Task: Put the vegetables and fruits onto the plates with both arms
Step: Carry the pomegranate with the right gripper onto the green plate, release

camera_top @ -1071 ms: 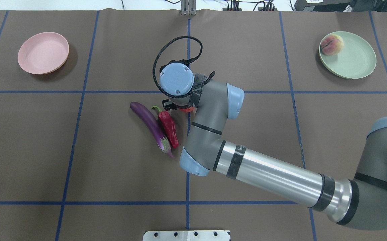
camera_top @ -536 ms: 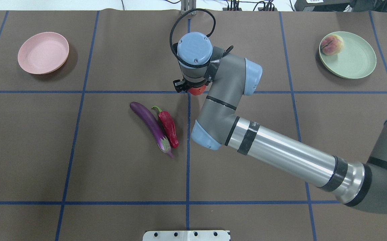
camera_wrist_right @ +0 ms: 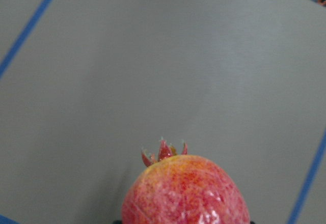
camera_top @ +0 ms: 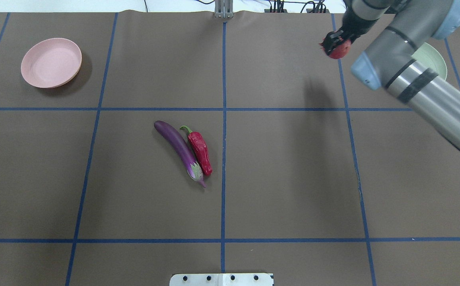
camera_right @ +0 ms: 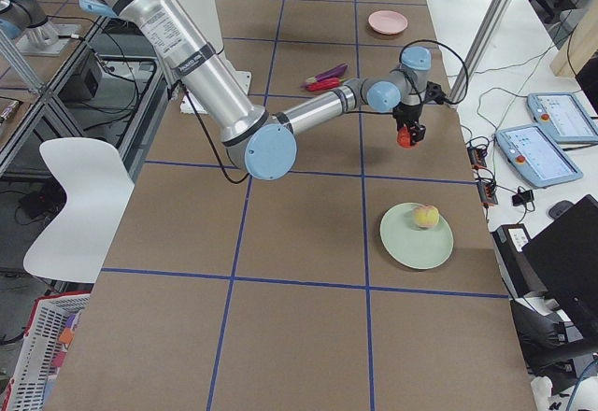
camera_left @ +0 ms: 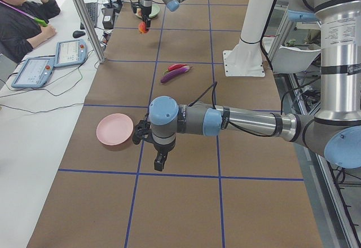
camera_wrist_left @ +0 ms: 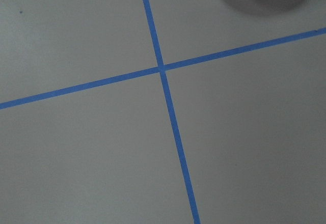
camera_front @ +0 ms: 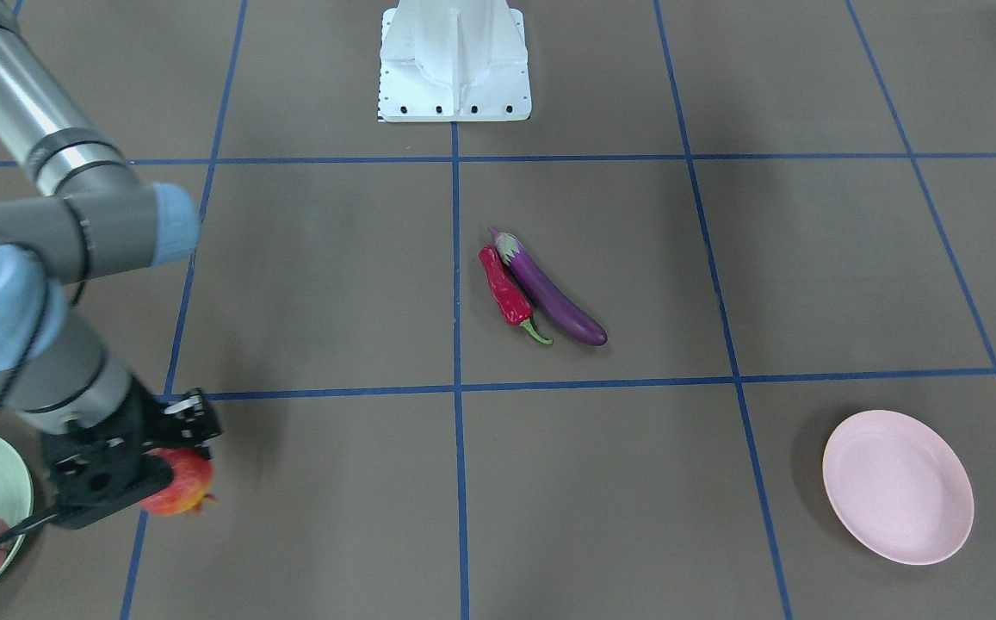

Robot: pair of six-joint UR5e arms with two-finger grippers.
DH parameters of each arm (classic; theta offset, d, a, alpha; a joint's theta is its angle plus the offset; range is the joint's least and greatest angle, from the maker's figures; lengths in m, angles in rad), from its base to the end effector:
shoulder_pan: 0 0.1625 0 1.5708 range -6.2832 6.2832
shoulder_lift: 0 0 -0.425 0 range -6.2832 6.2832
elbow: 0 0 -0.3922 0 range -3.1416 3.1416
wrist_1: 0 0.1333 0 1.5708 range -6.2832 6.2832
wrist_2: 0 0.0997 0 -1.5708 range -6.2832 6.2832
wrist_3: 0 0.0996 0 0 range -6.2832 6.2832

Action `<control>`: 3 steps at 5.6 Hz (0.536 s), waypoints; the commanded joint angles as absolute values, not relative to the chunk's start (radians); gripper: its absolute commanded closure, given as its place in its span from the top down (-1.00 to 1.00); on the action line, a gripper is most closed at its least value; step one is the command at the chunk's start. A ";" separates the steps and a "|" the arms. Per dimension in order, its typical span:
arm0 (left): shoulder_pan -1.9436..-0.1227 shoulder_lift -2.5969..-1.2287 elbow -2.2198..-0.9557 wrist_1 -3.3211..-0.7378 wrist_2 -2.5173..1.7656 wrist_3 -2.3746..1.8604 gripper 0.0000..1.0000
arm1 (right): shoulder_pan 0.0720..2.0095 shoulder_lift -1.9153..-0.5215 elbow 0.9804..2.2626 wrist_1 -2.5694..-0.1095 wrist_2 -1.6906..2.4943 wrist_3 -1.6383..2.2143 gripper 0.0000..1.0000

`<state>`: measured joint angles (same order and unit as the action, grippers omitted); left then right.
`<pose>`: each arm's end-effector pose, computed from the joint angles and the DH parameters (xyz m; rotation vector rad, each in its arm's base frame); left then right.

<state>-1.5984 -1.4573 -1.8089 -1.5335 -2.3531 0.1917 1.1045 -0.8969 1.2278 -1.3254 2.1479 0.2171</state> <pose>-0.0754 -0.4446 0.5977 0.1681 0.7692 0.1897 -0.2735 -0.7190 0.3828 0.3418 -0.7204 -0.4022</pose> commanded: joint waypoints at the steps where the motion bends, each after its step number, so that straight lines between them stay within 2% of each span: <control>1: -1.598 -1.457 -1.809 -1.542 -2.353 0.192 1.00 | 1.301 -0.949 1.035 -1.245 2.270 -0.056 -1.00; 2: -1.598 -1.457 -1.809 -1.546 -2.352 0.192 1.00 | 1.343 -0.978 0.884 -1.082 2.293 -0.057 -1.00; 3: -1.598 -1.457 -1.809 -1.548 -2.352 0.192 1.00 | 1.353 -0.994 0.856 -1.075 2.293 0.043 -1.00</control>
<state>-1.5984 -1.4574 -1.8086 -1.5457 -2.3519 0.1918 1.3339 -0.9771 0.9076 -1.1121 2.2858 -0.0160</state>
